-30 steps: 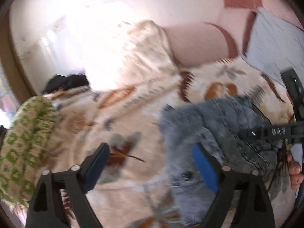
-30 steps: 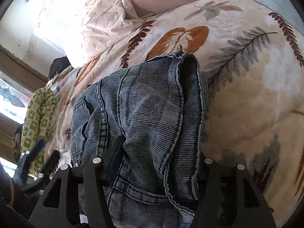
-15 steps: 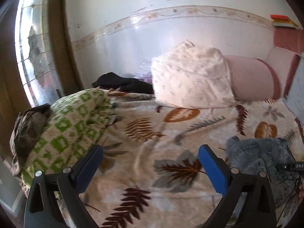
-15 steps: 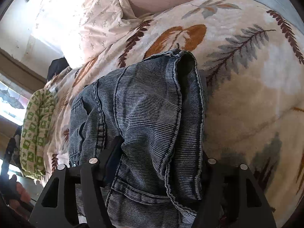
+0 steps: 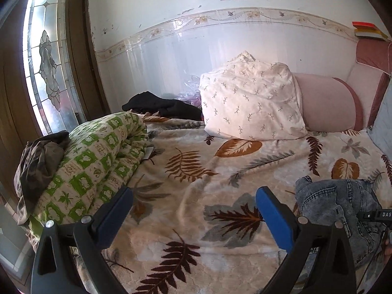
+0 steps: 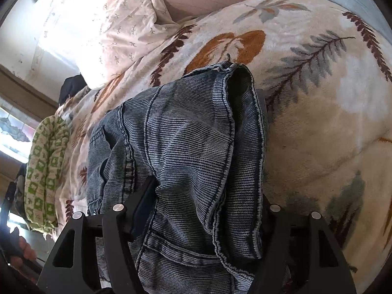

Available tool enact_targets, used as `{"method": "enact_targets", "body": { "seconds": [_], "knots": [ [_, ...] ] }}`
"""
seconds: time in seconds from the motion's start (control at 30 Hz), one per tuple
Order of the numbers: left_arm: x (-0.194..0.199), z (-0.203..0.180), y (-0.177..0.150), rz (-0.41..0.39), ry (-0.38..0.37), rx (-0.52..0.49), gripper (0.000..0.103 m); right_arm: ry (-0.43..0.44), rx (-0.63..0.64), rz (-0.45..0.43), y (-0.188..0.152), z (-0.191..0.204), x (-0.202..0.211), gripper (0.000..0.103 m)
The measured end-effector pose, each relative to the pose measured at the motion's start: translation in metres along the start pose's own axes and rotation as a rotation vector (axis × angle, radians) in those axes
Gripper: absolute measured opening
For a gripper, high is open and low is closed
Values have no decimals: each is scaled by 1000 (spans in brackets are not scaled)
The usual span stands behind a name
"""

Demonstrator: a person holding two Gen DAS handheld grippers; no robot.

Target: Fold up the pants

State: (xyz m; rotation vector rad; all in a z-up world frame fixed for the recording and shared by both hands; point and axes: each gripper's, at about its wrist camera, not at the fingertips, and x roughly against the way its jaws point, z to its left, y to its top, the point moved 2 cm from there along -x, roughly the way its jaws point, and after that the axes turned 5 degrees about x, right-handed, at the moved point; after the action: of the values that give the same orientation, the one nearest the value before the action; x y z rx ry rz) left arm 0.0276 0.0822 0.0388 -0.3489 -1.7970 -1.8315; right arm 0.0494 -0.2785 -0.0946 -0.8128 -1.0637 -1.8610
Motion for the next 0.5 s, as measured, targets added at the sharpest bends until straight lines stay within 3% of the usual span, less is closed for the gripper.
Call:
{"method": "enact_targets", "body": {
  "seconds": [0.37, 0.5],
  "knots": [
    [-9, -33, -9, 42, -58, -33, 101, 3, -1, 2, 0, 0, 0, 66],
    [-29, -52, -22, 147, -161, -39, 102, 8, -4, 3, 0, -1, -1, 67]
  ]
}}
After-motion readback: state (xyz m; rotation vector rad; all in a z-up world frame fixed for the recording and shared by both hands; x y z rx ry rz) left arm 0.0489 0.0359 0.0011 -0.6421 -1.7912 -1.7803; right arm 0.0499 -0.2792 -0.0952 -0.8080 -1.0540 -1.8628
